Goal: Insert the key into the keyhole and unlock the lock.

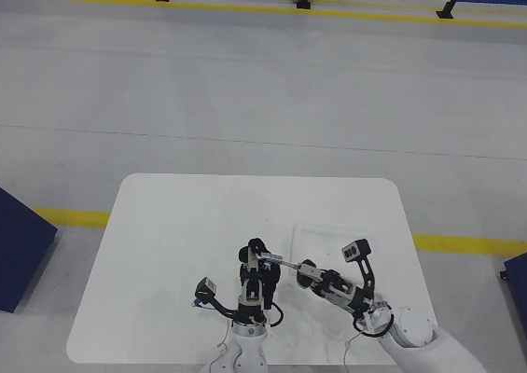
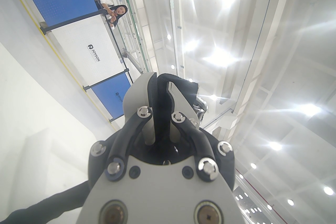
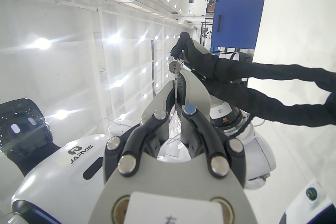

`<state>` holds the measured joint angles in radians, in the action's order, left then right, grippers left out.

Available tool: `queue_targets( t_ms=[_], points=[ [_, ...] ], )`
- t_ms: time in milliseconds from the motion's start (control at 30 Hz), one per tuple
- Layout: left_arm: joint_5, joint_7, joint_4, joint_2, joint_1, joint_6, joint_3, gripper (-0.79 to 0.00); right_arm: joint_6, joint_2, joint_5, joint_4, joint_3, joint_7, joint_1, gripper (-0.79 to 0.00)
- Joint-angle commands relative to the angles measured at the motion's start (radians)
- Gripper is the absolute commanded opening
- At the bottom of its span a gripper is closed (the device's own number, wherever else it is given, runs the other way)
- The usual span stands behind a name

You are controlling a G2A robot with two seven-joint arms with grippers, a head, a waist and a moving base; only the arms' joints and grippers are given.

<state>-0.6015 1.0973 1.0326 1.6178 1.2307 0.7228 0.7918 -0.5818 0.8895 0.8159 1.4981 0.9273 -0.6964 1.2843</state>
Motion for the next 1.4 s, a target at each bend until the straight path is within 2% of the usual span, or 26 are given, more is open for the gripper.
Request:
queue_targets(
  t_ms=[0,667,1300,1367],
  points=[
    [0.0,0.0,0.0,0.0,0.0,0.0,0.0,-0.785,0.001,0.004,-0.005,-0.002,0.002,0.002,0.0,-0.785],
    [0.0,0.0,0.0,0.0,0.0,0.0,0.0,-0.785,-0.024,0.04,-0.074,-0.016,0.037,-0.005,0.012,-0.785],
    [0.0,0.0,0.0,0.0,0.0,0.0,0.0,-0.785,-0.002,0.062,-0.088,-0.026,0.079,-0.069,0.017,-0.785],
    [0.019,-0.039,0.019,-0.001,0.01,-0.009,0.007,-0.785,0.001,0.063,-0.085,-0.028,0.089,-0.08,0.02,-0.785]
  ],
)
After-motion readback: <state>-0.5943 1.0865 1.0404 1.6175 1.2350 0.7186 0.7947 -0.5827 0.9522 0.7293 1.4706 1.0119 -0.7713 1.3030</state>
